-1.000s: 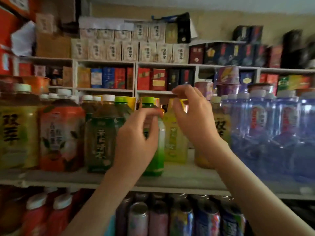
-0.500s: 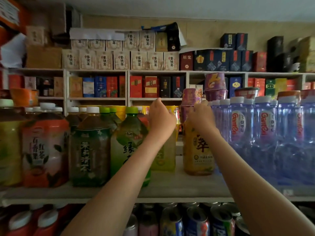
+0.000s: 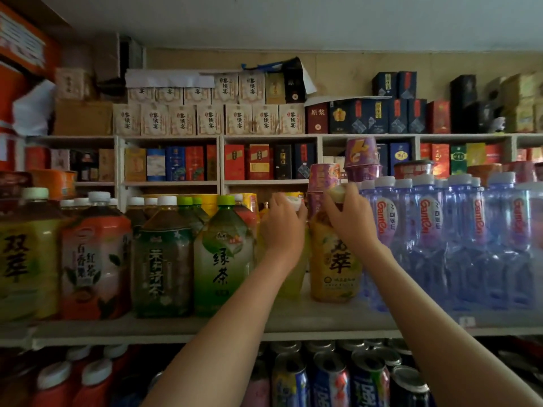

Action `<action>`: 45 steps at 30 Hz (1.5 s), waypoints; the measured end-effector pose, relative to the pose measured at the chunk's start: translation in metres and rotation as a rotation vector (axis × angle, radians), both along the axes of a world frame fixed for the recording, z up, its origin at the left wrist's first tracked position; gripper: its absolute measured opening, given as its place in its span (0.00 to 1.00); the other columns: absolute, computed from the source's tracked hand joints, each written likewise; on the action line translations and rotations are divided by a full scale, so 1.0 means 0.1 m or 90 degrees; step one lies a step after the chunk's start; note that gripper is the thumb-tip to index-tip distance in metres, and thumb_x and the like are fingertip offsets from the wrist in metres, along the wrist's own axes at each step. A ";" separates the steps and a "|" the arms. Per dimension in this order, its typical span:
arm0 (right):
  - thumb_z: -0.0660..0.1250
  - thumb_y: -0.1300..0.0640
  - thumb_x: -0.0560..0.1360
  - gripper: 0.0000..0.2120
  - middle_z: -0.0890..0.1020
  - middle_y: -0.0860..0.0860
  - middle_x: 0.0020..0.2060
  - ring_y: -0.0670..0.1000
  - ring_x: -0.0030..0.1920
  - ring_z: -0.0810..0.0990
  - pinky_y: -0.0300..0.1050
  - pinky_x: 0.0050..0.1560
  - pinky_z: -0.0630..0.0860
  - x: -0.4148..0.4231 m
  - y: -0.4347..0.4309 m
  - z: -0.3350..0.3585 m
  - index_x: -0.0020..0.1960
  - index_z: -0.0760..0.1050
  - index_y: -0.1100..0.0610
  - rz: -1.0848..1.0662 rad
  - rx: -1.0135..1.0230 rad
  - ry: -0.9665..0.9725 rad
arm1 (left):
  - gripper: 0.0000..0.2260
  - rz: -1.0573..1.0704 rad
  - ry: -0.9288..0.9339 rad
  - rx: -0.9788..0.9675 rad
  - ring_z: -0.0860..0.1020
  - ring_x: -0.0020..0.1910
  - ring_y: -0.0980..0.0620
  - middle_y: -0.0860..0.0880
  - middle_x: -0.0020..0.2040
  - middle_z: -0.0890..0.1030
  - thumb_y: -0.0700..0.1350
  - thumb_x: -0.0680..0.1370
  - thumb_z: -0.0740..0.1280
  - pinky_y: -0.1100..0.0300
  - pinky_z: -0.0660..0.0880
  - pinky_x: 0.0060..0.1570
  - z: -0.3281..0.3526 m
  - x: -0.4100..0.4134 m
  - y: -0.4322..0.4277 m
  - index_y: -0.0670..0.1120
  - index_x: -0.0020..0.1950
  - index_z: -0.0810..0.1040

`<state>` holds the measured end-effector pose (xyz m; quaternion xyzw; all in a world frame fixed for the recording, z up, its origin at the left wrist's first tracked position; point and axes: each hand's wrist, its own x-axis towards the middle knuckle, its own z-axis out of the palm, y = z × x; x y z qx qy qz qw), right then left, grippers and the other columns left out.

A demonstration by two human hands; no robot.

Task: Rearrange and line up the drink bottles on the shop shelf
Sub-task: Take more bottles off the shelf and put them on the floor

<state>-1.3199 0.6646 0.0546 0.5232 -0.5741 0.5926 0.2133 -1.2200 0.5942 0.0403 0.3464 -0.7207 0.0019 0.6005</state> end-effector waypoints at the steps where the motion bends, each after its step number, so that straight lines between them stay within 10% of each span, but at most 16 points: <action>1: 0.62 0.52 0.78 0.10 0.79 0.51 0.37 0.51 0.36 0.79 0.46 0.35 0.77 0.02 0.03 -0.03 0.49 0.68 0.59 0.003 -0.031 0.004 | 0.15 -0.015 0.023 -0.011 0.77 0.38 0.53 0.48 0.47 0.77 0.54 0.80 0.59 0.62 0.76 0.34 -0.02 0.03 0.05 0.43 0.54 0.71; 12: 0.64 0.52 0.76 0.09 0.72 0.40 0.31 0.36 0.30 0.71 0.25 0.28 0.65 0.19 0.58 0.25 0.46 0.67 0.56 -0.052 -0.215 0.046 | 0.15 -0.122 0.187 -0.240 0.74 0.32 0.58 0.53 0.38 0.76 0.55 0.77 0.60 0.68 0.72 0.29 0.14 0.37 0.63 0.43 0.49 0.73; 20: 0.64 0.50 0.75 0.07 0.75 0.42 0.32 0.35 0.32 0.74 0.25 0.29 0.67 0.43 1.08 0.28 0.44 0.71 0.52 -0.003 -0.117 0.077 | 0.10 -0.129 0.136 -0.220 0.75 0.29 0.58 0.57 0.31 0.73 0.54 0.76 0.61 0.70 0.71 0.27 0.30 0.88 1.11 0.48 0.43 0.73; 31: 0.64 0.40 0.66 0.14 0.83 0.49 0.34 0.50 0.34 0.83 0.54 0.38 0.82 0.85 1.35 0.22 0.42 0.78 0.48 0.337 0.081 -0.039 | 0.11 -0.079 0.101 -0.125 0.74 0.27 0.66 0.56 0.26 0.72 0.53 0.76 0.65 0.74 0.65 0.22 0.22 1.36 1.22 0.52 0.35 0.72; 45: 0.63 0.44 0.72 0.12 0.83 0.48 0.36 0.47 0.37 0.82 0.55 0.43 0.80 1.67 0.98 -0.22 0.45 0.77 0.51 0.576 0.145 0.026 | 0.12 0.038 0.091 0.029 0.79 0.34 0.59 0.52 0.35 0.83 0.54 0.75 0.65 0.65 0.71 0.32 -0.26 2.43 1.27 0.48 0.38 0.81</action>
